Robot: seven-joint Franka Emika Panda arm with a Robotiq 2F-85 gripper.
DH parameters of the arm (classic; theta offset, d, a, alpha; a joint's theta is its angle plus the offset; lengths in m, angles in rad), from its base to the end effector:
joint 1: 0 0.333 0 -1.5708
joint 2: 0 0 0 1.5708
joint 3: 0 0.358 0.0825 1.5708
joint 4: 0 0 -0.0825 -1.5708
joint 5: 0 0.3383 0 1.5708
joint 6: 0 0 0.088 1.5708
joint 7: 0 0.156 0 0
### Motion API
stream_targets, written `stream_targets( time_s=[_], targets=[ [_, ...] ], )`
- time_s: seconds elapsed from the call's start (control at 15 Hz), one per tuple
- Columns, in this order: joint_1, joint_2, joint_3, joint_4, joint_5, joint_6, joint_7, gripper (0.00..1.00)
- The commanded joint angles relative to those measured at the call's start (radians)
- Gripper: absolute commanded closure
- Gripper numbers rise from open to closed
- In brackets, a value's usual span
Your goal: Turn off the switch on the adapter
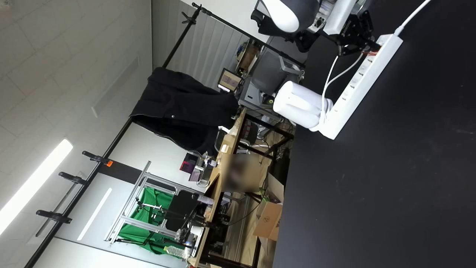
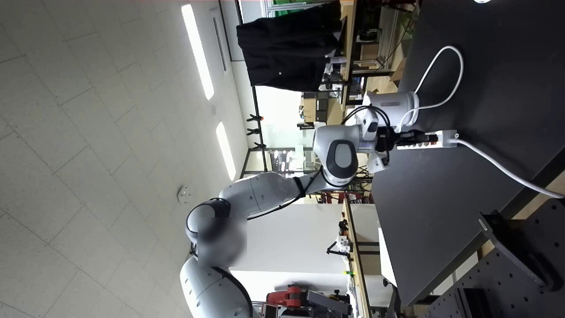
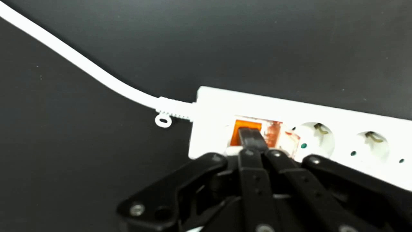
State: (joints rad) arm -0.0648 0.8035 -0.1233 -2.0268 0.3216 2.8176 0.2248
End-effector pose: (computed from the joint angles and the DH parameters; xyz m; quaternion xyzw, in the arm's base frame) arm 0.5708 -0.1209 0.0719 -0.9426 0.3338 -0.0021 0.0066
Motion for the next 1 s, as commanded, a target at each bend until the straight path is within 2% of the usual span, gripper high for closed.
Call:
stream_targets(
  time_s=[0.0, 0.27, 0.47, 0.8, 0.93],
  targets=[
    [0.052, 0.001, -0.008, -0.106, -0.011, 0.176, 0.06, 1.0],
    [0.118, 0.006, -0.038, -0.187, 0.003, 0.35, 0.088, 1.0],
    [0.17, 0.02, -0.057, -0.223, 0.027, 0.43, 0.096, 1.0],
    [0.216, -0.004, -0.074, -0.255, 0.067, 0.468, 0.09, 1.0],
    [0.248, -0.053, -0.107, -0.278, 0.076, 0.456, 0.086, 1.0]
  ],
)
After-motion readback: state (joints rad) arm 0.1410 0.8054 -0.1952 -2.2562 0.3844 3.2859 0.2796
